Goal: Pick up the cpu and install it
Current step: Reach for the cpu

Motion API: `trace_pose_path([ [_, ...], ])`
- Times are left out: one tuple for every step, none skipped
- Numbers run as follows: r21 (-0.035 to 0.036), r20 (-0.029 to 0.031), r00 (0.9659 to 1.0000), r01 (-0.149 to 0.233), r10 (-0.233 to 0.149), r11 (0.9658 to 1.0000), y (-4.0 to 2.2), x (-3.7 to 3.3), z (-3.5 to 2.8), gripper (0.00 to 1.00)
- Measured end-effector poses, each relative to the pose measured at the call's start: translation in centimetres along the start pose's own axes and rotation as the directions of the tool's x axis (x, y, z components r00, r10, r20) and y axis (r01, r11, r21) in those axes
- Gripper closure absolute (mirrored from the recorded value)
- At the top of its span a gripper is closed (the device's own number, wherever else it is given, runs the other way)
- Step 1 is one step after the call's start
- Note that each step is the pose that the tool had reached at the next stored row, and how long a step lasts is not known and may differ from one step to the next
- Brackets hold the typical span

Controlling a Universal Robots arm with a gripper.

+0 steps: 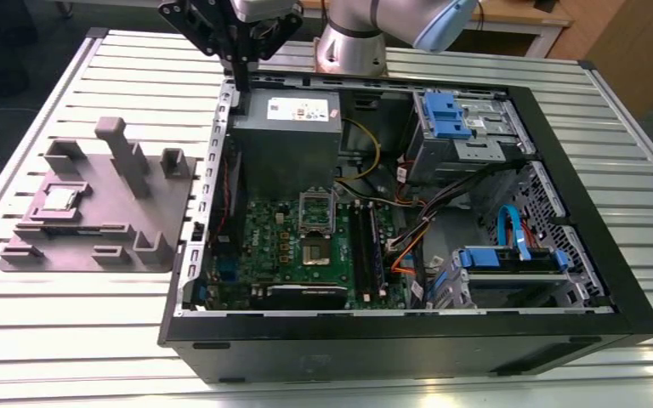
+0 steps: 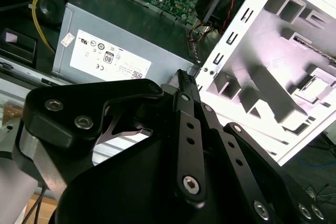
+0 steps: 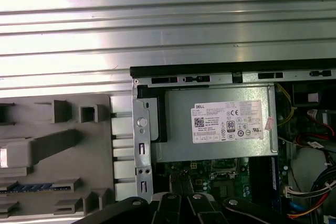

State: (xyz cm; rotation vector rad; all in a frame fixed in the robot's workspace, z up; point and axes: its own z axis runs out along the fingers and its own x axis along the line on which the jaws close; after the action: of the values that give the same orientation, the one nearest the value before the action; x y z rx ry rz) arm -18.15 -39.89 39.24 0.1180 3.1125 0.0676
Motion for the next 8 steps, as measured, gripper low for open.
trace_pose_path([
  [0.0,0.0,1.0,0.0,0.0,1.0,0.0,0.02,0.0,0.9],
  [0.0,0.0,1.0,0.0,0.0,1.0,0.0,0.05,0.0,0.9],
  [0.0,0.0001,1.0,0.0,0.0,1.0,-0.01,0.07,0.0,0.9],
  [0.0001,0.0,1.0,0.0,0.0,1.0,-0.01,0.1,0.0,0.9],
  [0.0,0.0001,1.0,0.0,0.0,1.0,-0.01,0.12,0.0,0.9],
  [0.0,0.0001,1.0,0.0,0.0,1.0,-0.01,0.14,0.0,0.9],
  [0.0,0.0,1.0,0.0,0.0,1.0,-0.01,0.16,0.0,0.9],
  [0.0,0.0,1.0,0.0,0.0,1.0,-0.01,0.18,0.0,0.9],
])
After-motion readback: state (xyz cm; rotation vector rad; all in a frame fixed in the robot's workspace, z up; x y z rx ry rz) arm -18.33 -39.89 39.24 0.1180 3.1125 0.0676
